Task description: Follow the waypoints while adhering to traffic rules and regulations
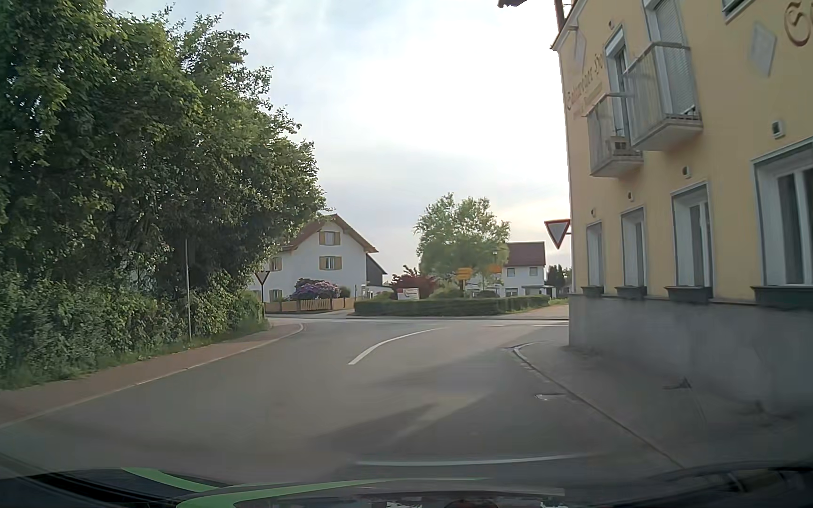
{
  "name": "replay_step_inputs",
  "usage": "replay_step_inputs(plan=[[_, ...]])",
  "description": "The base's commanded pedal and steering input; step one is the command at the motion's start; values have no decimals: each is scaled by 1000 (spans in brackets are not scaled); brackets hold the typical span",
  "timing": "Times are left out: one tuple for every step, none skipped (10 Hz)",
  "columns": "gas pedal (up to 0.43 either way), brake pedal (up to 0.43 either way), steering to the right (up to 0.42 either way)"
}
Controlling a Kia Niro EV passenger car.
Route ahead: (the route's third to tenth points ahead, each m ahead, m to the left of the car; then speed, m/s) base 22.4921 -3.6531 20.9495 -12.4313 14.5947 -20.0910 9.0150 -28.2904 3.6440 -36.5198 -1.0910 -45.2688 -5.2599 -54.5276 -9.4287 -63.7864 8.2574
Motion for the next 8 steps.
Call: replay_step_inputs(plan=[[0,256,2],[0,262,2],[0,262,2],[0,268,2],[0,274,2],[0,274,3],[0,274,3],[0,274,4]])
